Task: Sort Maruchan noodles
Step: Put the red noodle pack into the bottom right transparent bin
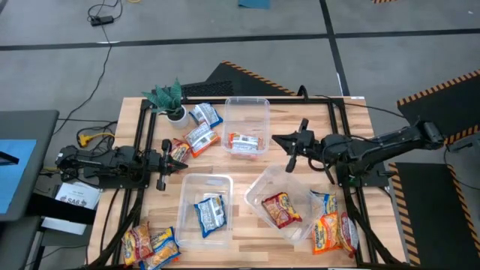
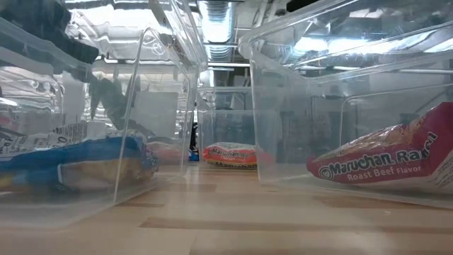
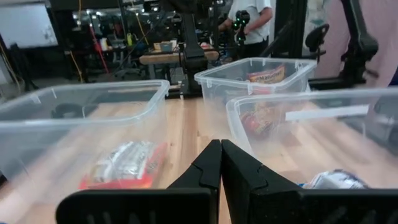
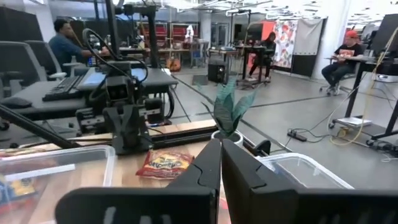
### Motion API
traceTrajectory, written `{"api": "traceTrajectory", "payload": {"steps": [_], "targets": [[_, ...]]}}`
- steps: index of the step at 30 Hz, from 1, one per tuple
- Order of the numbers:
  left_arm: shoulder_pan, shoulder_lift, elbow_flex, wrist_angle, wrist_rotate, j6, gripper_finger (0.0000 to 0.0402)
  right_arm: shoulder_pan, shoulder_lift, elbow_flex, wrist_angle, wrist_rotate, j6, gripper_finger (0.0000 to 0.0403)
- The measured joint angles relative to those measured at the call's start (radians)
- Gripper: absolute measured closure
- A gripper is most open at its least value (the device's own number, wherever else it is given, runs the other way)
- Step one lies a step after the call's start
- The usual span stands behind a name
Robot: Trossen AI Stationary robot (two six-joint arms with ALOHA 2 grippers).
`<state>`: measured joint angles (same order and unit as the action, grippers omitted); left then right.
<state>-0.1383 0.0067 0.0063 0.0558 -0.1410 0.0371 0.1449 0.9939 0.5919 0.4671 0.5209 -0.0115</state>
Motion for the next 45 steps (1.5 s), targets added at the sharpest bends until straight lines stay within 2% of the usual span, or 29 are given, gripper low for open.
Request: {"api": "traceTrajectory", "payload": {"steps": [3,9,14,22,26,30,33,40,45], "targets": [[0.0,0.0,0.0,0.047,-0.03,-0.029,0.0401,-0.014,0.0,0.0,0.026,0.0,0.002,0.0365],[0.0,-0.001,0.005,0.206,-0.215,-0.004,0.0401,-0.036,0.0,0.0,0.045,0.0,0.007,0.0365],[0.0,0.053,0.093,-0.02,-0.331,-0.136,0.037,-0.051,0.0,0.0,0.051,0.0,0.04,0.0365],[0.0,0.269,0.277,-0.394,-0.527,-0.426,0.0256,-0.056,0.029,0.002,0.049,0.0,0.065,0.0365],[0.002,0.38,0.35,-0.593,-0.625,-0.641,0.0219,-0.063,0.058,0.002,0.049,0.0,0.067,0.0365],[0.028,0.479,0.396,-0.752,-0.627,-0.836,0.0211,-0.076,0.074,0.002,0.061,0.0,0.066,0.0365],[0.056,0.541,0.41,-0.804,-0.614,-0.904,0.0211,-0.077,0.073,0.002,0.08,0.001,0.066,0.0365],[0.162,0.696,0.41,-0.847,-0.445,-0.949,0.021,-0.075,0.073,0.002,0.087,0.001,0.065,0.0365],[0.222,0.795,0.41,-0.851,-0.395,-0.949,0.021,-0.074,0.073,0.002,0.086,0.002,0.064,0.0365]]}}
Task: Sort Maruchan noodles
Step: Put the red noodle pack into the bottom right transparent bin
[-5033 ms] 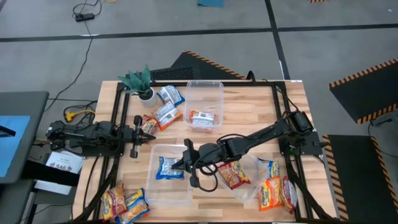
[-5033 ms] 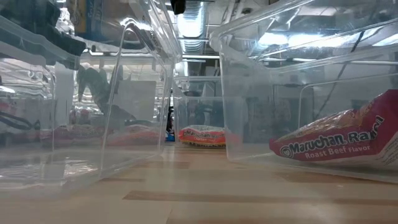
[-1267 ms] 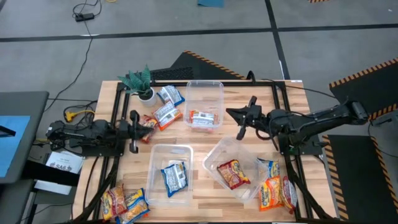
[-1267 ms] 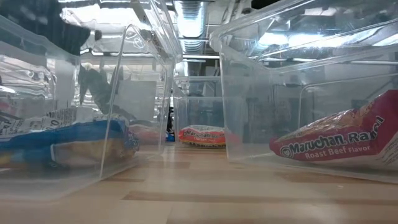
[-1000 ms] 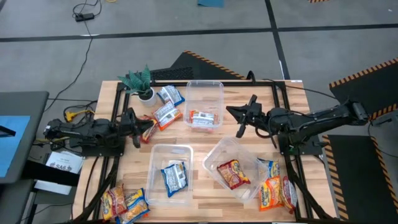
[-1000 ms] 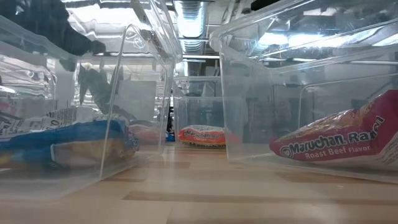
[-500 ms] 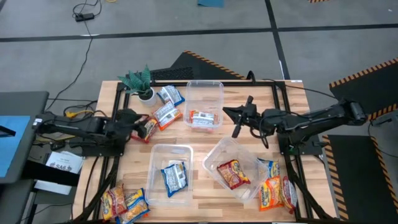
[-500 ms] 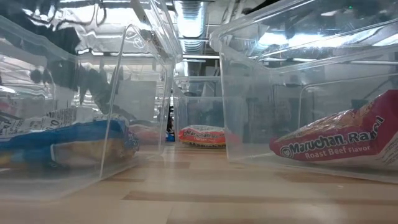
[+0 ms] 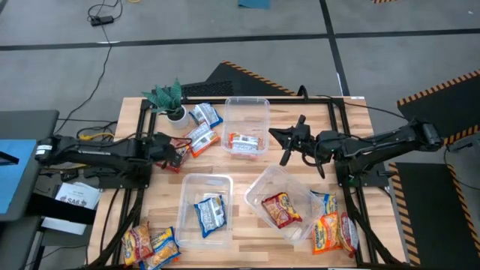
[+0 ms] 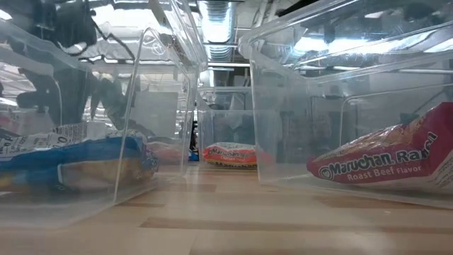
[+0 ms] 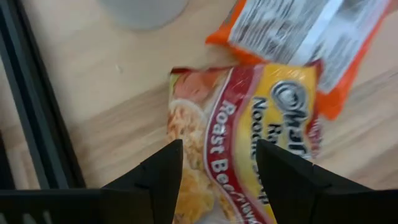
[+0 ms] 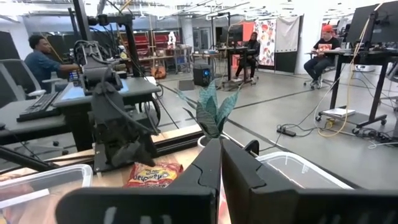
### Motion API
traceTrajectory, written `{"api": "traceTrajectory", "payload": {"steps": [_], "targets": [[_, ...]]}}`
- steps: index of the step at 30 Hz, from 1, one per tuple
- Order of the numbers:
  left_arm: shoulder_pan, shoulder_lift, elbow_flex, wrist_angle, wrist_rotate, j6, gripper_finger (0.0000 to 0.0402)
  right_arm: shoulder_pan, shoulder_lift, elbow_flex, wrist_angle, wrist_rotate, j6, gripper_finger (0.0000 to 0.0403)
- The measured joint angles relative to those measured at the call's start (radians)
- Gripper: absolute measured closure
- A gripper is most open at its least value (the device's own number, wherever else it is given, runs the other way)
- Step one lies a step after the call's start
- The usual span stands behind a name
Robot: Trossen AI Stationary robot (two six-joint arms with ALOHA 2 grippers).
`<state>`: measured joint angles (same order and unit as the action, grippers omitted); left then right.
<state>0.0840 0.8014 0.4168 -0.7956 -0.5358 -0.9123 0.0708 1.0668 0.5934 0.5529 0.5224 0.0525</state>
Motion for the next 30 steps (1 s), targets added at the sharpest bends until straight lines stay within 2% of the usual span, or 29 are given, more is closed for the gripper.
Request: {"api": "traceTrajectory", "payload": {"steps": [6,11,21,25,30], "targets": [[0.025,0.077,0.0,0.015,0.044,0.002,0.021,0.0,0.0,0.0,-0.001,0.001,0.0,0.0365],[0.024,0.129,0.0,0.102,0.083,0.045,0.021,0.0,0.0,0.0,-0.001,0.001,0.0,0.0365],[0.024,0.226,0.004,0.137,0.105,0.068,0.0228,0.0,0.0,0.0,-0.002,0.001,0.0,0.0365],[0.024,0.264,0.007,0.141,0.107,0.085,0.0274,0.0,0.0,0.0,-0.002,0.001,0.001,0.0365],[0.024,0.278,0.007,0.132,0.108,0.138,0.0379,0.0,0.0,0.0,-0.002,0.001,0.001,0.0365]]}}
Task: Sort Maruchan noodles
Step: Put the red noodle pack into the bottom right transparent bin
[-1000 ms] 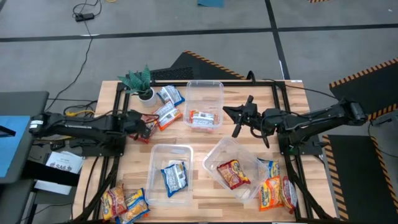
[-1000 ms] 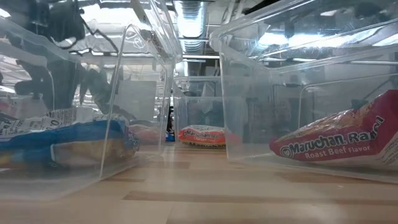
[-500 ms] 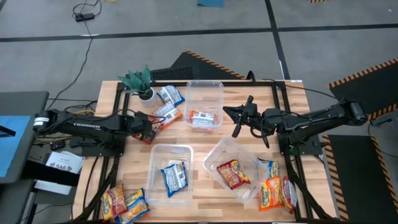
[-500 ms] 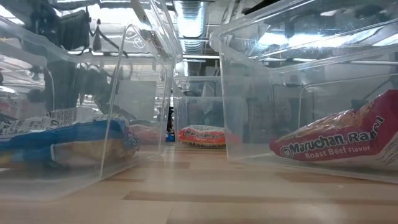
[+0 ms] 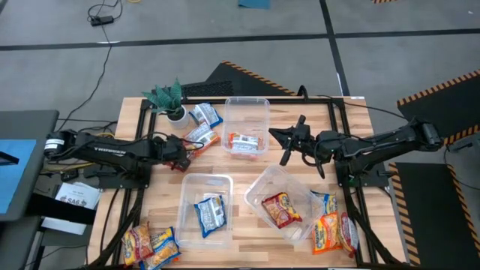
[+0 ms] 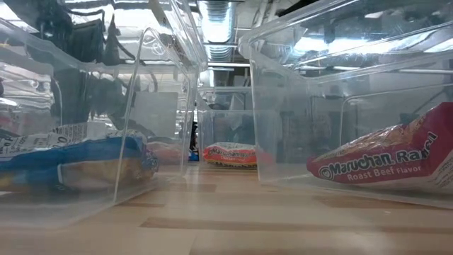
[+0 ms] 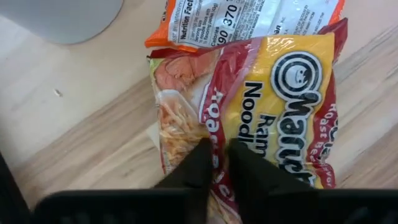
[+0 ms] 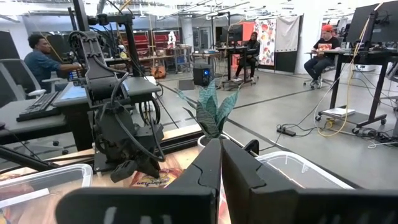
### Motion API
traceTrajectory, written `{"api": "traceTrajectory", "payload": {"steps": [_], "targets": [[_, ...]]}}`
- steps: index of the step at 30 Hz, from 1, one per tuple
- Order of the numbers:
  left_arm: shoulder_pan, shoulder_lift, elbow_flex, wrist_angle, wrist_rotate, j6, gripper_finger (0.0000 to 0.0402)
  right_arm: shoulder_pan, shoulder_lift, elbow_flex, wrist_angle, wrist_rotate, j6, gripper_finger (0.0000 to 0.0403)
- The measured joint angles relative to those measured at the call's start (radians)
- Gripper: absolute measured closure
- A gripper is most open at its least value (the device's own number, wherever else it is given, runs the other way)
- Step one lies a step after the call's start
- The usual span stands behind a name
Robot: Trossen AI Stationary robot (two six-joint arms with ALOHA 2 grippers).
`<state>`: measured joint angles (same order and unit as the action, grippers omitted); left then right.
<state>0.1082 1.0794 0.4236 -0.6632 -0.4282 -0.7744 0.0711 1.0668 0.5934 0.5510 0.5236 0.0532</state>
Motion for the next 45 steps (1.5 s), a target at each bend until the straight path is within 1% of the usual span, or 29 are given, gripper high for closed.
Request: {"api": "traceTrajectory", "payload": {"steps": [1,3,7,9,18,23,27,33,37,39,42,45], "targets": [[0.0,-0.006,-0.001,-0.003,0.003,0.006,0.0389,0.0,0.0,0.0,0.0,0.0,0.0,0.0365],[0.0,-0.02,0.003,-0.024,0.013,0.01,0.0393,0.0,0.0,0.0,0.0,0.0,0.0,0.0365],[-0.016,-0.071,0.043,-0.131,-0.002,0.005,0.04,0.0,0.0,0.0,0.0,0.0,0.0,0.0365],[-0.041,-0.111,0.062,-0.162,-0.035,-0.001,0.0401,0.0,0.0,0.0,-0.001,0.0,0.0,0.0365],[-0.153,-0.266,0.103,-0.143,-0.226,-0.009,0.0401,0.0,0.0,-0.001,-0.013,0.0,0.0,0.0365],[-0.192,-0.308,0.103,-0.141,-0.308,-0.008,0.0401,0.0,0.0,-0.001,-0.013,0.0,0.0,0.0365],[-0.213,-0.32,0.103,-0.097,-0.335,0.024,0.0401,0.0,0.0,-0.001,-0.012,0.0,0.0,0.0365],[-0.24,-0.32,0.103,0.075,-0.372,0.166,0.0401,0.0,0.0,-0.001,-0.012,0.0,0.0,0.0365],[-0.246,-0.32,0.103,0.214,-0.423,0.312,0.0401,0.0,0.0,-0.001,-0.012,0.0,-0.001,0.0365],[-0.246,-0.32,0.103,0.318,-0.443,0.411,0.0401,-0.001,0.0,-0.001,-0.012,0.0,-0.002,0.0365],[-0.246,-0.32,0.103,0.509,-0.443,0.583,0.0401,-0.002,0.0,-0.001,-0.012,0.0,-0.003,0.0365],[-0.252,-0.32,0.104,0.685,-0.403,0.724,0.0401,-0.002,0.0,-0.001,-0.012,0.0,-0.002,0.0365]]}}
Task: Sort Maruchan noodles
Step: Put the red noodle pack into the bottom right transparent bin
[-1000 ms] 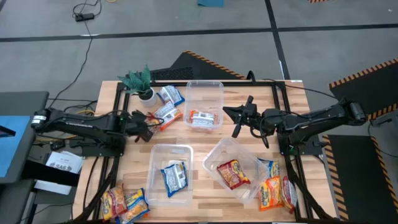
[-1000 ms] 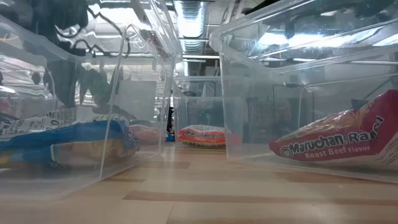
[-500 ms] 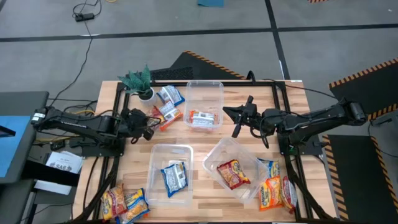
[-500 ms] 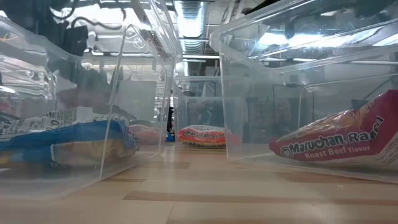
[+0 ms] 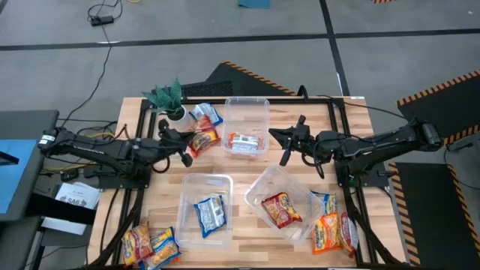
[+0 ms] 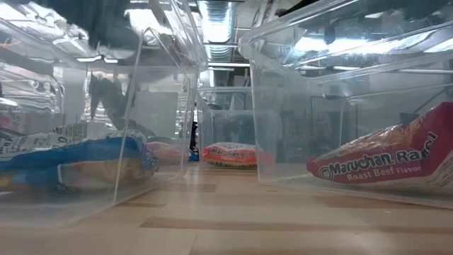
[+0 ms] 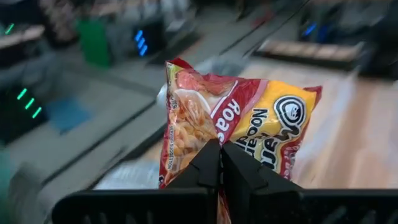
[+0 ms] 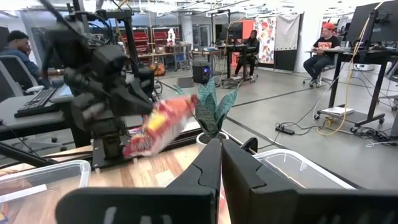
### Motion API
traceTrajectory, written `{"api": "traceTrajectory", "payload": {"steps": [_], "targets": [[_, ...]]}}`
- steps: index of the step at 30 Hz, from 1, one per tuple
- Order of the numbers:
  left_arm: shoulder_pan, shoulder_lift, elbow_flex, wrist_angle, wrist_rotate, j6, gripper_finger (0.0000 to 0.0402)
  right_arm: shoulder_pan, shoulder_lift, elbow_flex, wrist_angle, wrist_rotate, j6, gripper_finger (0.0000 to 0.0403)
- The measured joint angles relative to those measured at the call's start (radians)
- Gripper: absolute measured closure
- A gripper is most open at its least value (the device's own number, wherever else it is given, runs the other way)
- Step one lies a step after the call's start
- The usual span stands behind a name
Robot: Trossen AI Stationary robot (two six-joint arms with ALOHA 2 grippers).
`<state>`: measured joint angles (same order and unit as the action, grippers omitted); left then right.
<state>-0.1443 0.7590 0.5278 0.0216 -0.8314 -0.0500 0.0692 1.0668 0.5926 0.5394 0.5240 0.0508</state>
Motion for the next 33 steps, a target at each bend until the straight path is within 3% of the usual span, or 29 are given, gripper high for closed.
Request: {"api": "traceTrajectory", "payload": {"steps": [7,10,23,26,33], "targets": [[-0.038,0.084,0.004,0.277,0.239,0.142,0.0402,0.0,0.0,0.0,0.022,0.0,0.001,0.0365],[-0.06,0.187,0.052,0.28,0.286,0.139,0.0402,0.0,0.0,0.0,0.022,0.0,0.001,0.0365],[-0.103,0.719,0.522,0.286,0.674,0.29,0.0402,0.0,0.0,0.0,0.025,0.0,0.001,0.0365],[-0.102,0.827,0.619,0.287,0.72,0.325,0.0402,0.0,0.0,0.0,0.025,0.0,0.001,0.0365],[-0.08,1.014,0.771,0.28,0.717,0.332,0.0402,0.0,0.0,0.0,0.023,0.0,0.001,0.0365]]}}
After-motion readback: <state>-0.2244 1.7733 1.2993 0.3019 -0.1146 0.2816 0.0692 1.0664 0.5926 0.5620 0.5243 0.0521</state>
